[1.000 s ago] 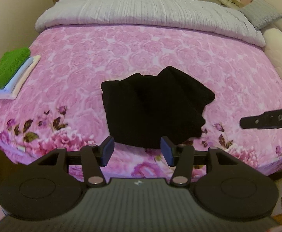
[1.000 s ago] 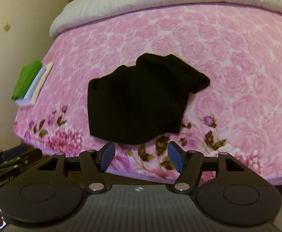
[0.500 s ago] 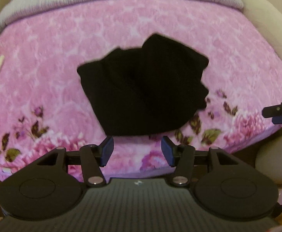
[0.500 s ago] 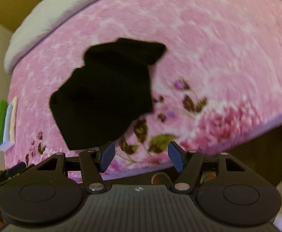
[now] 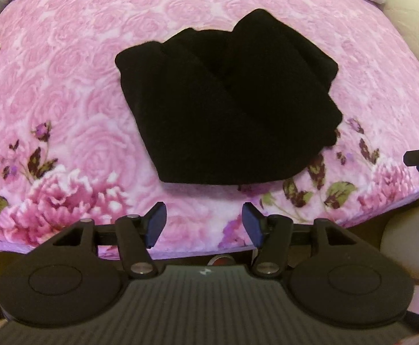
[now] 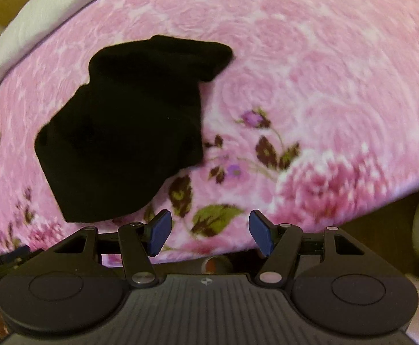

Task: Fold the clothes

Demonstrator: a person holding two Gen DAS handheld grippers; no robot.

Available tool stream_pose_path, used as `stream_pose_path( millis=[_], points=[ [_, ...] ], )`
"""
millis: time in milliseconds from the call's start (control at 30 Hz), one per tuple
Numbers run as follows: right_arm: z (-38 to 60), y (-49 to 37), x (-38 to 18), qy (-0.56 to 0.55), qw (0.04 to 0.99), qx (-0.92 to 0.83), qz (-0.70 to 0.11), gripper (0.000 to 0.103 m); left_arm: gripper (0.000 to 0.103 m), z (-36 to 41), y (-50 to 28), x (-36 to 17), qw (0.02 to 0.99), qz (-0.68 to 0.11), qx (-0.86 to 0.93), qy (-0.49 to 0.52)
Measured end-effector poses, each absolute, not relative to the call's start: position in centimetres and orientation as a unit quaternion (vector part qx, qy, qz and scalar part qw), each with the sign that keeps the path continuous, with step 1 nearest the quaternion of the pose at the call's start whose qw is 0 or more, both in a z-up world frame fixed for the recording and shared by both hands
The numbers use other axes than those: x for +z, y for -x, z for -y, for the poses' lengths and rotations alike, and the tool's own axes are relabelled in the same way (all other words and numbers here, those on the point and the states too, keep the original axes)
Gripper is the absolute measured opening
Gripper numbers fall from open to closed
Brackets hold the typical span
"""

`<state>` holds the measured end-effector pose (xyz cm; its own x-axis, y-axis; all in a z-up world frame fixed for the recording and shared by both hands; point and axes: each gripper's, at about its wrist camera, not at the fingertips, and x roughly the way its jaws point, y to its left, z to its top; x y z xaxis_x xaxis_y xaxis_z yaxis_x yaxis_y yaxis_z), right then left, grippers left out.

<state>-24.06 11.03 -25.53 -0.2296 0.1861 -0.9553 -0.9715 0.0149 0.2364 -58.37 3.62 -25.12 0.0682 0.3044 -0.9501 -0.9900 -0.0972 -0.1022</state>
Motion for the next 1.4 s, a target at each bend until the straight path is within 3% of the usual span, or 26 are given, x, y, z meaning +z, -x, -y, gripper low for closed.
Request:
stream_pose_path(
  millis=[267, 467, 800, 900, 933, 1000, 1067, 1100, 1200, 1400],
  points=[
    [-12.6, 27.9, -29.5, 0.507, 0.429, 0.676, -0.319, 0.064, 0.058, -3.2, 61.1, -29.7, 0.491, -0.162, 0.594, 0.617],
    [-12.4, 30.5, -34.1, 0.571, 0.358, 0.722, -0.153, 0.063, 0.062, -2.0, 63.0, -33.2, 0.420, -0.015, 0.608, 0.673],
    [-13.2, 32.9, -38.4, 0.571, 0.307, 0.761, 0.014, 0.075, 0.069, -2.9, 63.9, -37.6, 0.363, 0.087, 0.627, 0.684],
    [-13.5, 33.2, -38.8, 0.567, 0.288, 0.771, 0.028, 0.069, 0.068, -3.4, 64.5, -38.2, 0.359, 0.099, 0.628, 0.683],
    [-13.5, 33.4, -38.9, 0.567, 0.280, 0.774, 0.033, 0.057, 0.065, -3.6, 64.8, -38.3, 0.359, 0.102, 0.628, 0.683],
    [-13.4, 33.7, -39.0, 0.571, 0.265, 0.776, 0.043, 0.052, 0.057, -4.0, 65.3, -38.6, 0.358, 0.110, 0.629, 0.682],
    [-13.6, 33.6, -38.8, 0.567, 0.265, 0.779, 0.035, 0.032, 0.033, -4.4, 65.7, -38.8, 0.356, 0.117, 0.629, 0.681],
    [-13.7, 33.5, -38.6, 0.564, 0.267, 0.781, 0.030, 0.021, 0.010, -4.6, 66.0, -39.0, 0.356, 0.121, 0.629, 0.681],
    [-15.0, 32.9, -36.2, 0.534, 0.276, 0.798, -0.033, 0.012, 0.006, -4.8, 66.4, -37.5, 0.384, 0.109, 0.630, 0.666],
    [-16.6, 32.7, -28.0, 0.453, 0.288, 0.825, -0.174, 0.010, 0.005, -5.7, 69.7, -29.4, 0.453, 0.100, 0.646, 0.606]
  ],
)
